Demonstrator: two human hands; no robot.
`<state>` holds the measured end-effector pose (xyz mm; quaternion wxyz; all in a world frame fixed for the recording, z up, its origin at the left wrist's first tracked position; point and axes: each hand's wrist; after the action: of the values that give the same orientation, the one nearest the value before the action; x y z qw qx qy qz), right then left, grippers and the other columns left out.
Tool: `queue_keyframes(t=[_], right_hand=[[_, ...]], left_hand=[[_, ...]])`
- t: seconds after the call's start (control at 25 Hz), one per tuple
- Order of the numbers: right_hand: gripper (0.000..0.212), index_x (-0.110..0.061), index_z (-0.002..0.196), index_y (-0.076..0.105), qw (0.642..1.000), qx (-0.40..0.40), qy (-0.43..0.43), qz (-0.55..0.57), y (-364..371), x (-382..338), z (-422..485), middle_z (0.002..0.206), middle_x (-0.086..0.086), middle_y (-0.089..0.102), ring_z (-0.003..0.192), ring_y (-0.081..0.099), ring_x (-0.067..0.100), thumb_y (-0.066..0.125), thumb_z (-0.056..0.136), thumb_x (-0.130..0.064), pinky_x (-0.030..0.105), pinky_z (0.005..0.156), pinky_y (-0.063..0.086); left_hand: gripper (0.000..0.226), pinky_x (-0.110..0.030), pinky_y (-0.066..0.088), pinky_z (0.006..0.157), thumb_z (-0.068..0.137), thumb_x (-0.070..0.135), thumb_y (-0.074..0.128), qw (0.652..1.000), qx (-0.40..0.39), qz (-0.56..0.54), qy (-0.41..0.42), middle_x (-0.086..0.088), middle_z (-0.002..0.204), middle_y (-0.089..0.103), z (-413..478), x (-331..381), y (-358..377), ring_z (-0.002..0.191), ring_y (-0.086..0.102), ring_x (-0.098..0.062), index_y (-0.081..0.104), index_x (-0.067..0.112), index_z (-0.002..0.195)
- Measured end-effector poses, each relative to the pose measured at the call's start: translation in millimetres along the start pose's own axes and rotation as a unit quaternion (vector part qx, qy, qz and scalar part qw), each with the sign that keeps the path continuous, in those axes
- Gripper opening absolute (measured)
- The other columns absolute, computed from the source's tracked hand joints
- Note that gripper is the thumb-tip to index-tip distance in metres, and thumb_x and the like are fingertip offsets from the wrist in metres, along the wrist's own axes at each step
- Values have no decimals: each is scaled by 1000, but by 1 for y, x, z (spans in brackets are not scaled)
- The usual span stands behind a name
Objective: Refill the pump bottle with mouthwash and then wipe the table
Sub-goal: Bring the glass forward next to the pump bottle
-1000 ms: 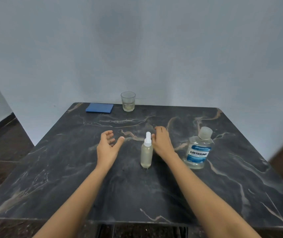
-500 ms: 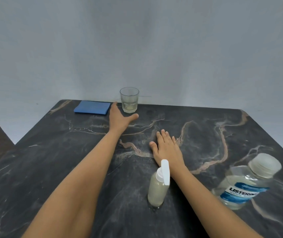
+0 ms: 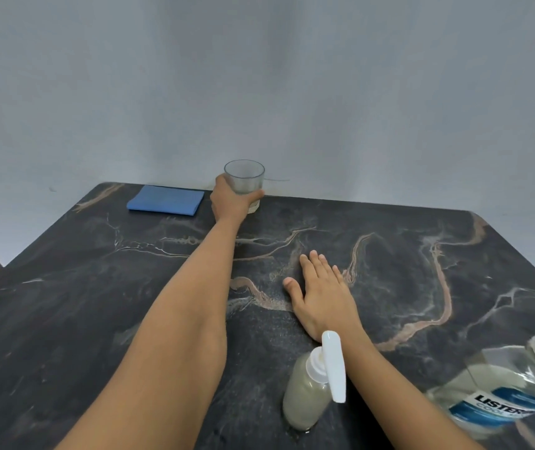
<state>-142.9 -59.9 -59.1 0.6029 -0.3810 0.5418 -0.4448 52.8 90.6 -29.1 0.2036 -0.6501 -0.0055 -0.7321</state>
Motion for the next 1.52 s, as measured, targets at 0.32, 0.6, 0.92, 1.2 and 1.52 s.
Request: queue_keyframes(t=[0.32, 0.6, 0.92, 1.2, 1.52], right_hand=[[48, -14, 144, 37, 997, 19, -8, 77, -10, -6, -11, 154, 7, 31, 145, 23, 20, 37, 99, -33, 36, 119, 14], [31, -20, 109, 64, 887, 79, 134, 435, -34, -6, -70, 110, 1, 65, 110, 61, 23, 46, 90, -3, 39, 100, 48], [60, -14, 134, 45, 856, 34, 59, 513, -57, -16, -160, 141, 3, 48, 132, 43, 17, 46, 81, 16, 30, 108, 36], [49, -25, 128, 48, 893, 2, -72, 444, -76, -36, -168, 133, -3, 54, 127, 48, 14, 65, 86, -6, 34, 112, 35], [38, -24, 112, 46, 892, 80, -78, 438, -72, -53, -159, 115, -1, 57, 108, 57, 19, 71, 84, -22, 37, 95, 50]], left_hand=[[77, -23, 36, 88, 68, 34, 85, 999, 35, -40, 11, 6, 116, 50, -99, 21, -78, 109, 47, -12, 48, 14, 132], [86, -22, 40, 93, 62, 36, 89, 999, 42, -10, -9, 3, 126, 58, -232, 13, -176, 114, 53, -12, 49, 18, 135], [82, -14, 40, 86, 61, 32, 90, 999, 19, -29, -9, 7, 119, 60, -324, 5, -213, 107, 57, -9, 51, 19, 133], [77, -18, 42, 90, 62, 26, 90, 997, 18, -69, -14, 8, 118, 60, -347, 1, -209, 110, 58, -11, 53, 20, 130], [81, -3, 37, 85, 64, 26, 89, 995, -8, -94, -10, 14, 131, 53, -348, -11, -207, 109, 54, 5, 47, 27, 133]])
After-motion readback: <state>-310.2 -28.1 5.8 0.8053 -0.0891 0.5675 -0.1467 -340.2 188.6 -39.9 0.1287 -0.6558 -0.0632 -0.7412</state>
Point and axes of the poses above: each hand's wrist, its own z-axis towards the middle knuckle, its own y-axis out of the palm, x = y × z
